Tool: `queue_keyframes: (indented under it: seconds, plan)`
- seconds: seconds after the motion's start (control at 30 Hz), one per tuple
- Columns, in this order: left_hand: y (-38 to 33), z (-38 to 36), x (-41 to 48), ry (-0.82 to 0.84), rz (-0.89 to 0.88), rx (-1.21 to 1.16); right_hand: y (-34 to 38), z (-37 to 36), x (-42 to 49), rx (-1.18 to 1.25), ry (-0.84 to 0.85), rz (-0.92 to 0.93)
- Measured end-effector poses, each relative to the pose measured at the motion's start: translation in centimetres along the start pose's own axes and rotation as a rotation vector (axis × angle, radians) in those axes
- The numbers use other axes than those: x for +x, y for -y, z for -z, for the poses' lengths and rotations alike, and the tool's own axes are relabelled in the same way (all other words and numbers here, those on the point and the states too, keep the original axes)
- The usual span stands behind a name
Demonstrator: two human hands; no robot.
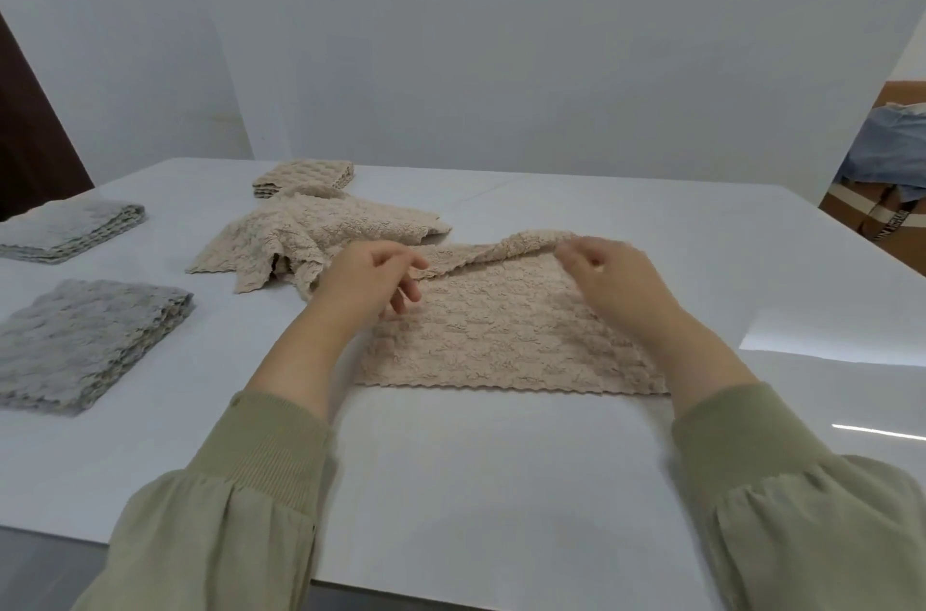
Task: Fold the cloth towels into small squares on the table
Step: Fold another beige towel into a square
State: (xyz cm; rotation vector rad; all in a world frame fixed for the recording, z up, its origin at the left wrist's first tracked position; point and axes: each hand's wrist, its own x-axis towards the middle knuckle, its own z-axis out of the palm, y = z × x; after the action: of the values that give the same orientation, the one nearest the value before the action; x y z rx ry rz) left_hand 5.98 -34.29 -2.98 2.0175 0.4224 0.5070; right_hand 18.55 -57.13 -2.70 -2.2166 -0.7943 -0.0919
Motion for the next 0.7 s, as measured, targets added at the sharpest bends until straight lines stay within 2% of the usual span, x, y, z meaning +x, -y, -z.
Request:
queue_keyframes:
  seconds: [0.03,0.07,0.13,0.17,0.27,0.33,0.4,0.5,0.57,0.6,0.67,0.7]
  plan:
    - [0.2,-0.4,0.1,-0.062,-0.008,0.171,0.1,-1.1,0.0,-0.171,0.053,0.062]
    - [0.3,-0.7,0.2,-0.074,-0.014,0.310,0.1,-2.2,-0.2,-0.323,0.188,0.085]
    - [0.3,-1.3,0.1,-0.030,-0.002,0.427,-0.1,-3.5,-0.5,-0.530,0.437,0.047]
    - [0.2,-1.4,0.0,-0.018,0.009,0.446,-0.2,-3.6,-0.6,-0.566,0.484,0.018]
    - [0.0,-1.5,-0.1,0.018,0.011,0.388,0.5,-2.4,-0.6,-0.434,0.347,-0.016]
    - [-0.5,-1.7,-0.5,0.117,0.004,0.293,1.1,-1.6,-0.5,-0.361,0.226,-0.021]
    - [-0.8,-2.1,-0.8,0.163,-0.064,0.345,1.5,-1.4,-0.6,-0.424,0.126,0.020]
    - [-0.7,-2.6,-0.5,0.048,-0.178,0.502,1.6,-1.7,-0.6,-0.505,0.045,0.110]
    - [-0.4,-3.0,-0.3,0.016,-0.229,0.591,0.9,-2.7,-0.5,-0.547,0.128,0.127]
    - [-0.1,-3.3,-0.2,0.028,-0.238,0.638,0.5,-3.3,-0.5,-0.589,0.228,0.112]
    - [0.1,-3.7,0.0,0.046,-0.219,0.718,0.0,-4.2,-0.5,-0.613,0.385,0.057]
    - [0.2,-3.8,0.1,0.037,-0.205,0.749,-0.1,-4.5,-0.5,-0.610,0.409,0.041]
